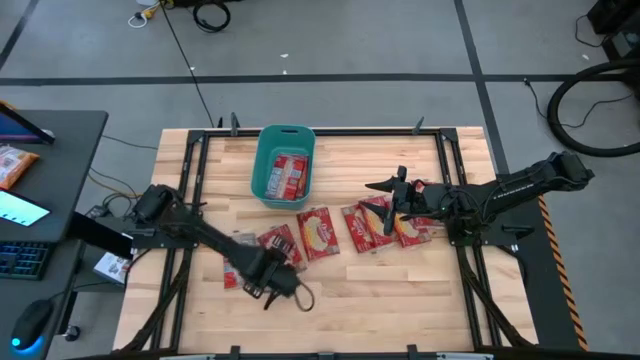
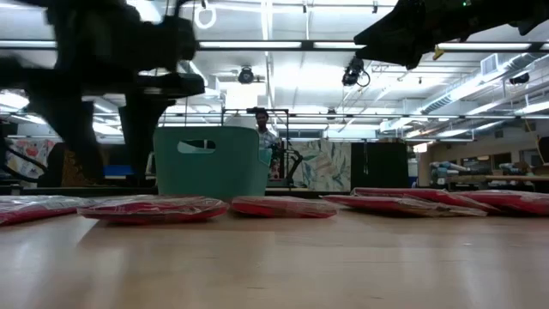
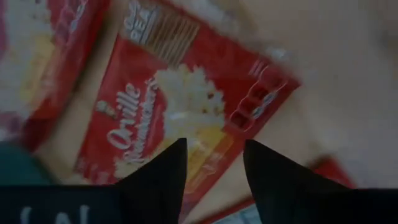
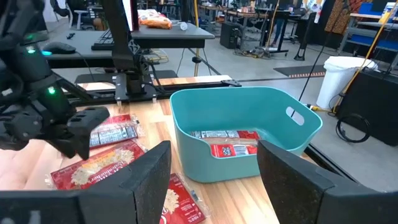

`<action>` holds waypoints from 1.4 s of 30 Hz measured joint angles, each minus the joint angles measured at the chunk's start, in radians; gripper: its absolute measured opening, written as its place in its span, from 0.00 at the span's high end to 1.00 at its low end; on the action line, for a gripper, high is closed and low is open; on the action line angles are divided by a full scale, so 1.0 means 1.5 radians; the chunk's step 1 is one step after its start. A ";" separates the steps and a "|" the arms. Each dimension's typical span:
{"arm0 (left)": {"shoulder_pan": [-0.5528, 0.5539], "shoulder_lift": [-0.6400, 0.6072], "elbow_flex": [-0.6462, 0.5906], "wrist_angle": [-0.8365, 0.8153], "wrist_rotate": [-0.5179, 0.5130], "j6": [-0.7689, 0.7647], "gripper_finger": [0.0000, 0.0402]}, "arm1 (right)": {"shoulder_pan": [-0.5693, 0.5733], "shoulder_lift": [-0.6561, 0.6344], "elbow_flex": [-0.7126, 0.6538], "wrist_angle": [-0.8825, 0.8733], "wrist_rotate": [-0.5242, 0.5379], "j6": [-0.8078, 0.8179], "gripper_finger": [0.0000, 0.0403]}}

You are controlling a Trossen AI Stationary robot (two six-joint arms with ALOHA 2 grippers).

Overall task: Sort popcorn bags into baskets
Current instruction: Put the red popcorn bag into the green bin

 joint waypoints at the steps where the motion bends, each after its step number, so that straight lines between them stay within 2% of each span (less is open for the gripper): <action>1: -0.009 0.000 -0.010 0.003 -0.025 0.000 0.55 | 0.000 0.000 0.000 0.000 0.000 0.000 0.40; 8: -0.040 0.000 -0.083 0.021 -0.050 0.057 0.43 | 0.000 0.000 0.000 0.001 0.000 0.000 0.40; 13: -0.041 -0.002 -0.114 0.055 -0.106 0.067 0.43 | 0.000 0.000 0.000 0.001 0.000 0.001 0.40; 21: -0.033 -0.002 -0.118 0.069 -0.113 0.072 0.43 | 0.000 0.000 0.000 0.001 0.000 0.001 0.40; 29: -0.016 -0.001 -0.118 0.090 -0.086 0.077 0.60 | 0.000 0.000 0.000 0.001 0.000 0.001 0.40; 33: -0.008 -0.001 -0.118 0.094 -0.056 0.075 0.74 | 0.000 0.000 0.000 0.001 0.000 0.001 0.40; 38: -0.008 -0.001 -0.113 0.099 -0.053 0.050 0.95 | 0.000 0.000 0.000 0.001 0.000 0.001 0.40; 42: -0.001 -0.005 -0.088 0.084 -0.015 0.029 0.98 | 0.000 0.000 0.000 0.001 0.000 0.001 0.40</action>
